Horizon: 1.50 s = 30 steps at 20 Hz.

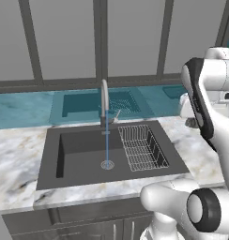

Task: Take the fish out of the fridge, briefly rinse it in the sink, and place it on the tray next to the sink.

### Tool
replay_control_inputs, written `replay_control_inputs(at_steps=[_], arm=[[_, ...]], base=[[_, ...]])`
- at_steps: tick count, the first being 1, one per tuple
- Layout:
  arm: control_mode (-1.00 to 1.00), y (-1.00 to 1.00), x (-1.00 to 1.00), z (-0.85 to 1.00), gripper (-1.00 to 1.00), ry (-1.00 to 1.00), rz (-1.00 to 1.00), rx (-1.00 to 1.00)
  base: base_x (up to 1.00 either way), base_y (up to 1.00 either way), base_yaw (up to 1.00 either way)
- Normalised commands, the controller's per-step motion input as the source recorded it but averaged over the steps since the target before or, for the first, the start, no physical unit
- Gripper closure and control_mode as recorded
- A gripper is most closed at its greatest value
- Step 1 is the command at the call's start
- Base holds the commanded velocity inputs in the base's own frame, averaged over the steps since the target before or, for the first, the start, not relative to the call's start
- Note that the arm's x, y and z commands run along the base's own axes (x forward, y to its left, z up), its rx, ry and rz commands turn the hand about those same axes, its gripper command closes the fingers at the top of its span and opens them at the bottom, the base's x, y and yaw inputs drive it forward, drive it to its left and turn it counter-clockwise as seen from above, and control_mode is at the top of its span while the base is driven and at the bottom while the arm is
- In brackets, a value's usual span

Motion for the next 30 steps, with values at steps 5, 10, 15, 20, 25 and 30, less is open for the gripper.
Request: replay_control_inputs(at_steps=[5, 10, 15, 20, 25, 30], arm=[[-1.0, -0.87, 0.42, 0.0, 1.0, 0.03, -0.68, -0.27], [-1.0, -0.95, 0.49, -0.01, 1.0, 0.02, -0.65, -0.22], [-1.0, -1.0, 0.55, -0.32, 1.0, 0.0, -0.48, -0.21], [-1.0, -1.0, 0.54, -0.79, 1.0, 0.02, -0.1, -0.08], [-1.0, -0.7, 0.35, -0.88, 1.0, 0.02, 0.0, 0.02], [-1.0, -0.27, 0.13, -0.25, 1.0, 0.0, -0.03, 0.08]], base=[[0.0, 0.0, 0.0], [0.0, 0.0, 0.0], [0.0, 0.0, 0.0], [0.0, 0.0, 0.0], [0.0, 0.0, 0.0], [0.0, 0.0, 0.0]])
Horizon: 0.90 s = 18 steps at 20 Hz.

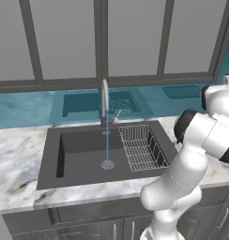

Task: Take the fish out of the fridge, briefly rinse it in the sink, and place it on the tray next to the sink.

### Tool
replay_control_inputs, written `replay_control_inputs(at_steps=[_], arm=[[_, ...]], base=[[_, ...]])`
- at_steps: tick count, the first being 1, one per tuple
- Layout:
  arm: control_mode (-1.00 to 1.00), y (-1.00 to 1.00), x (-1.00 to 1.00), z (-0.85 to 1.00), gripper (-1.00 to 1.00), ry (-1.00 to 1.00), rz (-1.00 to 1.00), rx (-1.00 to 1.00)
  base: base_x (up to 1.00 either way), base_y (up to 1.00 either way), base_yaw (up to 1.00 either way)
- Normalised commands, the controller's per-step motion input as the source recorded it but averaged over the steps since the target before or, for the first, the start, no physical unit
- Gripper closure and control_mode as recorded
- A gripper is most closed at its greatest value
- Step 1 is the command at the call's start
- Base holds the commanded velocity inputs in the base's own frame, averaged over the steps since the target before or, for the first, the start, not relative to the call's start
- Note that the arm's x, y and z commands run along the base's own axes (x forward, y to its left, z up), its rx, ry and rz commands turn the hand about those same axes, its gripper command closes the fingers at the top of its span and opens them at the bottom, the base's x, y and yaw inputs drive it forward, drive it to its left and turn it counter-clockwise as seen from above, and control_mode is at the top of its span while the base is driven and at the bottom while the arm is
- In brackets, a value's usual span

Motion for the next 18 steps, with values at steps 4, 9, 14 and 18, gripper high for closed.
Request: replay_control_inputs(at_steps=[4, 9, 14, 18], arm=[[-1.0, -0.03, 0.02, 0.0, 1.0, 0.0, -0.02, 0.07], [-1.0, -0.01, 0.12, -0.02, 1.0, 0.0, 0.0, 0.01], [-1.0, -0.18, 0.05, -0.53, 1.0, -0.01, 0.0, 0.0], [-1.0, -0.2, 0.08, -0.57, 1.0, -0.03, 0.0, 0.0]], base=[[0.0, 0.0, 0.0], [0.0, 0.0, 0.0], [0.0, 0.0, 0.0], [0.0, 0.0, 0.0]])
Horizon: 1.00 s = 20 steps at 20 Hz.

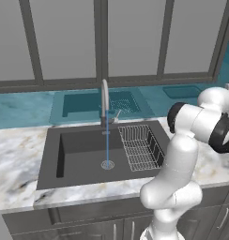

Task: Take the fish out of the fridge, briefly rinse it in the sink, and place it on the tray next to the sink.

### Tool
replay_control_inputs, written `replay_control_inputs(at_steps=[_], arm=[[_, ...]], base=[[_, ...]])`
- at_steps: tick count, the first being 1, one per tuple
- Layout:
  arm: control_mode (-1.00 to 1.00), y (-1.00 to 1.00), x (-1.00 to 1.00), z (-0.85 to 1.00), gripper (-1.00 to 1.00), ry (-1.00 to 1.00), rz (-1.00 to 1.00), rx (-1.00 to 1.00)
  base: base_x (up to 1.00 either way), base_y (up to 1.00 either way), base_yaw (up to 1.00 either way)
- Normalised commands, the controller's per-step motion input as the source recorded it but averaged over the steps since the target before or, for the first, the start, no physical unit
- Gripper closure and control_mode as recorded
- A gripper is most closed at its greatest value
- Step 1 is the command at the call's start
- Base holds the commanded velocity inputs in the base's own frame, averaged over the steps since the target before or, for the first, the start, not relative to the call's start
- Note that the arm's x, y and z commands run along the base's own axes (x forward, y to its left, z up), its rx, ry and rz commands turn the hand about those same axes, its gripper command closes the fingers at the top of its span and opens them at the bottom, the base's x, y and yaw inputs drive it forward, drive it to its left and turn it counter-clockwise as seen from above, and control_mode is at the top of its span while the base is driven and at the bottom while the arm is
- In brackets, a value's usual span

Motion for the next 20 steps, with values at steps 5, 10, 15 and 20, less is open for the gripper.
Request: replay_control_inputs(at_steps=[5, 10, 15, 20], arm=[[-1.0, -0.44, 0.28, -0.27, 1.0, -0.01, 0.0, 0.01], [-1.0, -0.5, 0.5, -0.15, 1.0, -0.01, 0.0, 0.04], [-1.0, -0.31, 0.63, -0.1, 1.0, 0.0, 0.0, 0.06], [-1.0, -0.1, 0.81, -0.04, 1.0, 0.0, 0.0, 0.06]], base=[[0.0, 0.0, 0.0], [0.0, 0.0, 0.0], [0.0, 0.0, 0.0], [0.0, 0.0, 0.0]])
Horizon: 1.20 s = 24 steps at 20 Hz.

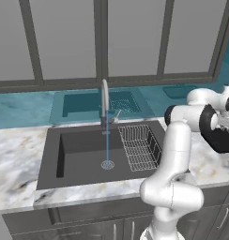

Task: Take the fish out of the fridge, briefly rinse it in the sink, and place it on the tray next to the sink.

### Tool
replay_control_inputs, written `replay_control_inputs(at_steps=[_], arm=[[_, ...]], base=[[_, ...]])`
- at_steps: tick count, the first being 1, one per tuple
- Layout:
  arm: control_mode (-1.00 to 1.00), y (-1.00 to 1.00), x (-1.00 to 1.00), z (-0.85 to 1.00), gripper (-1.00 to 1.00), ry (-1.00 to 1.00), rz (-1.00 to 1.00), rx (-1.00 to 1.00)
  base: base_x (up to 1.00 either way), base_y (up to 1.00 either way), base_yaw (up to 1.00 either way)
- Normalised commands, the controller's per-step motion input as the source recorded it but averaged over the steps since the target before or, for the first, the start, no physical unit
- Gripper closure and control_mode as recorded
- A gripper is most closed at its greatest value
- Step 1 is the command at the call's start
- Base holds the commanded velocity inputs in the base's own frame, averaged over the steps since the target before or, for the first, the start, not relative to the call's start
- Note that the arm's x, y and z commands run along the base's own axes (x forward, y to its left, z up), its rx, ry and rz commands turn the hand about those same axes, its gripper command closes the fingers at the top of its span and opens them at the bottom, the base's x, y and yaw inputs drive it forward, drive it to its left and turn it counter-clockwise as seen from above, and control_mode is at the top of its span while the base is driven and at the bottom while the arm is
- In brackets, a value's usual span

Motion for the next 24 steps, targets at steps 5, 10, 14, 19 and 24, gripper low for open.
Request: replay_control_inputs(at_steps=[5, 10, 14, 19, 24], arm=[[-1.0, -0.18, 0.22, -0.67, 1.0, 0.0, 0.0, 0.04], [-1.0, -0.11, 0.37, -0.28, -1.0, -0.01, 0.0, 0.0], [-1.0, 0.0, -0.14, 0.0, -1.0, 0.01, 0.0, 0.0], [-1.0, -0.29, -0.99, 0.21, -1.0, -0.02, -0.15, 0.1], [-1.0, -0.28, -1.0, 0.54, -1.0, -0.13, -0.17, 0.11]], base=[[0.0, 0.0, 0.0], [0.0, 0.0, 0.0], [0.0, 0.0, 0.0], [0.0, 0.0, 0.0], [0.0, 0.0, 0.0]])
